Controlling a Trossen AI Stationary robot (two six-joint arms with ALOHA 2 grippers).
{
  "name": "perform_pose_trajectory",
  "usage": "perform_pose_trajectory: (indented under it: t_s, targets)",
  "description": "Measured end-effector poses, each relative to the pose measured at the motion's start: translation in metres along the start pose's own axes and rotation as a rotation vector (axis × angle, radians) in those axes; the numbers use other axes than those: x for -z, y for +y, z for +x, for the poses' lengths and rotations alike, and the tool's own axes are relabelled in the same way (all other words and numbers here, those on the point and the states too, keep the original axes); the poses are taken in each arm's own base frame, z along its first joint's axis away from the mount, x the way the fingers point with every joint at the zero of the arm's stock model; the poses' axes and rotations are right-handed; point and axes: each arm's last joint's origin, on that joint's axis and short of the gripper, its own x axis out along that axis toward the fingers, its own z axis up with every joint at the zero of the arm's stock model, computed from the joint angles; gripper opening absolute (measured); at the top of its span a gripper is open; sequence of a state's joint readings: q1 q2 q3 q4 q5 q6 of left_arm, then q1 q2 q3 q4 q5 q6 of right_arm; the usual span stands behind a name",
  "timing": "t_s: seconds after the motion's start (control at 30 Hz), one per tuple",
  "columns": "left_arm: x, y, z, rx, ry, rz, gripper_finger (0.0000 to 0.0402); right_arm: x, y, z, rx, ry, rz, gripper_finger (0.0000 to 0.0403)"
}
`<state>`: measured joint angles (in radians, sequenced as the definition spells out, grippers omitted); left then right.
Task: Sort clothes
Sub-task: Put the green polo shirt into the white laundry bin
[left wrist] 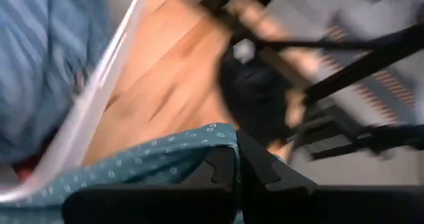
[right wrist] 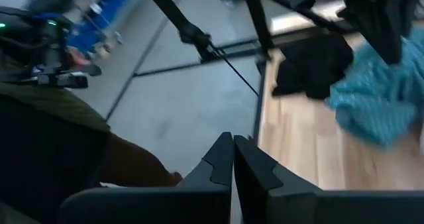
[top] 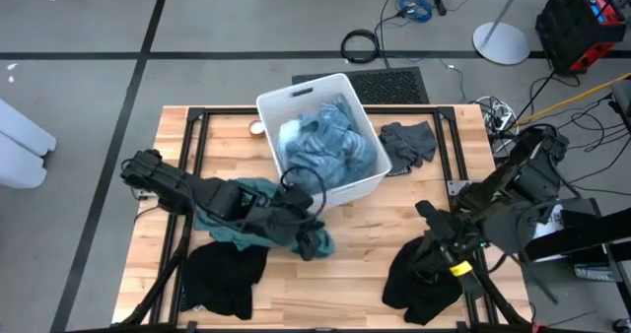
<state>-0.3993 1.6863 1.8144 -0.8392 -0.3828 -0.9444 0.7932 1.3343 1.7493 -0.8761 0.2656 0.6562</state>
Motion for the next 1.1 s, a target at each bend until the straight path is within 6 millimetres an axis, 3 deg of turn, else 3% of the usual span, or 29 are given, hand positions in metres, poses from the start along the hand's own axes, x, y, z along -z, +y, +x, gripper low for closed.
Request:
perform_pose_trajectory:
  t_s: [0.23, 0.37, 0.67, 0.83, 1.0, 1.1]
  targets:
    - [-0.034, -0.019, -0.014, 0.205, -0.191, -0.016, 0.0007, -0.012, 0.008, -0.014, -0.104, -0.134, -0.059, 0.0]
    - [-0.044, -0.02, -0.018, 0.225, -0.233, -0.005, 0.0008, -0.016, 0.012, -0.023, -0.144, -0.186, -0.094, 0.0]
    - [-0.037, -0.007, -0.014, 0.102, -0.154, -0.016, 0.001, -0.008, 0.013, -0.026, -0.064, -0.179, -0.059, 0.0]
    - [-0.033, -0.011, -0.022, 0.143, -0.135, 0.014, 0.001, 0.02, -0.009, -0.018, 0.234, 0.033, 0.114, 0.0]
    - [-0.028, -0.01, -0.055, 0.195, -0.091, 0.043, 0.001, 0.057, -0.04, -0.019, 0.621, 0.243, 0.305, 0.0]
    - [-0.026, -0.005, -0.08, 0.201, -0.092, 0.047, 0.001, 0.071, -0.051, -0.015, 0.689, 0.25, 0.359, 0.0]
